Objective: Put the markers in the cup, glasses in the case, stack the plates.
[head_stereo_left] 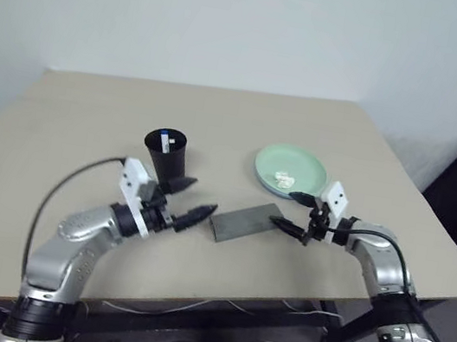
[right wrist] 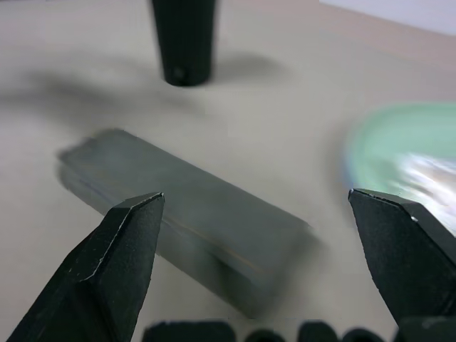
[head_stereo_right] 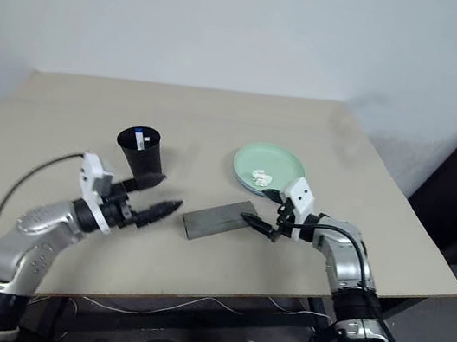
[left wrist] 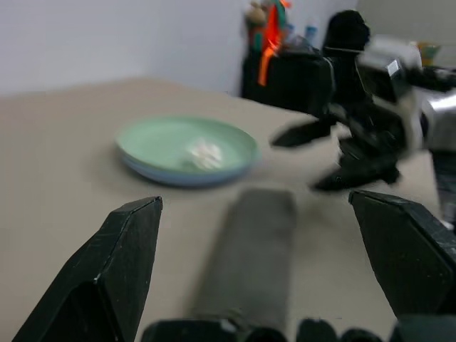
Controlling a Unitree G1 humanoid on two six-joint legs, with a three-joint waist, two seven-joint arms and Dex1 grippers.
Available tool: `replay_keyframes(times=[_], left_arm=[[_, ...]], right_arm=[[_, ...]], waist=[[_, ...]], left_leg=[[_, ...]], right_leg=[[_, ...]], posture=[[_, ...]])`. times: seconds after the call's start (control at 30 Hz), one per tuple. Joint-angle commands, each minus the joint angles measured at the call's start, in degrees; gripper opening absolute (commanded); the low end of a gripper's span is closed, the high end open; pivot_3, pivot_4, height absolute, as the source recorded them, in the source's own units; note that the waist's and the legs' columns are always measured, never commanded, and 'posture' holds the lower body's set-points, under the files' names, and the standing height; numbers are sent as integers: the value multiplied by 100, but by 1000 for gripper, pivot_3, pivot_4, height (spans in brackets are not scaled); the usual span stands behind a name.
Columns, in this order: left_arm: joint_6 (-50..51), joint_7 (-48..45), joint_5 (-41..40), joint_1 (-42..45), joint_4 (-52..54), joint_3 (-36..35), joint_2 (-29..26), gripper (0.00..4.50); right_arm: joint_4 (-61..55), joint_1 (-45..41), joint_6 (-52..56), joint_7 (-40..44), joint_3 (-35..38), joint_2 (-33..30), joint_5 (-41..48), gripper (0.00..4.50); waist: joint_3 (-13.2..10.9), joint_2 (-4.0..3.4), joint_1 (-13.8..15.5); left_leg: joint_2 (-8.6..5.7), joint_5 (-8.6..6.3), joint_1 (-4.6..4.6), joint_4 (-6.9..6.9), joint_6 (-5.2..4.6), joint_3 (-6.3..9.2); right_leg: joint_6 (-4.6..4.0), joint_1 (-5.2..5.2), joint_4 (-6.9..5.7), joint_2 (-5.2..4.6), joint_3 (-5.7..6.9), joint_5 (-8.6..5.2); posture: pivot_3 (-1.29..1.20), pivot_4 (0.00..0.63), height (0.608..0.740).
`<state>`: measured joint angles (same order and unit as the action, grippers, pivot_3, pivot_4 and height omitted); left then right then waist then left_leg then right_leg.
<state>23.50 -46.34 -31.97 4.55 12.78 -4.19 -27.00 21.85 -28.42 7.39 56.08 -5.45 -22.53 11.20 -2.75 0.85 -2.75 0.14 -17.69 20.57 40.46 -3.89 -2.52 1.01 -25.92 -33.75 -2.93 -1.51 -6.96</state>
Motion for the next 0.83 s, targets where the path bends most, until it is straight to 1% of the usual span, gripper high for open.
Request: replay_keyframes(times=[0.03, 0.13, 0.2, 0.47, 0.57, 0.8, 0.83], left_arm=[[-79, 0, -8, 127, 188, -78, -46, 4459], [-742, 156, 742, 215, -588, 91, -69, 4459], [-1061, 188, 1014, 258, -919, 139, -58, 4459], [-1337, 94, 1159, 300, -1135, 134, 15, 4459], [-1535, 372, 1304, 272, -1484, 6, 134, 4459], [-1622, 411, 1347, 266, -1568, 19, 182, 4459], [-1593, 396, 1342, 269, -1556, 45, 183, 4459]], right_arm=[[-283, -44, 12, -21, 99, -4, 121, 4500], [-63, -115, -6, -86, 215, -98, 87, 4500], [-32, -106, 0, -95, 256, -170, 88, 4500], [-27, -105, -2, -92, 260, -181, 90, 4500], [-129, -4, 72, -154, 353, -308, 94, 4500], [-334, 74, 210, -212, 410, -316, 155, 4500], [-424, 192, 225, -238, 408, -304, 160, 4500]], waist=[[0, -3, -17], [0, -7, -20], [0, -9, -18], [0, -7, -16], [0, -7, 0], [0, -7, 0], [0, -7, 0]], left_leg=[[0, 0, -3, 0, 0, -2], [-3, 1, -12, -1, 1, -7], [-11, 3, -25, -1, 2, -6], [6, 1, -12, -1, 0, -8], [6, 1, -7, -4, 0, -7], [6, 1, -6, -3, 0, -9], [7, 1, -6, -3, 0, -9]], right_leg=[[-1, 0, -2, 4, 0, 0], [-7, 3, -3, 10, 0, -1], [-8, 13, -4, 11, 0, -2], [-6, 7, 4, -1, -1, -1], [-4, 2, 3, -1, 0, 0], [-5, 2, 3, -1, 0, -1], [-5, 2, 3, -1, 0, -1]], posture=[[0, 0, 720], [0, 0, 720], [0, 0, 720], [0, 0, 720], [0, 0, 720], [0, 0, 720], [0, 0, 720]])
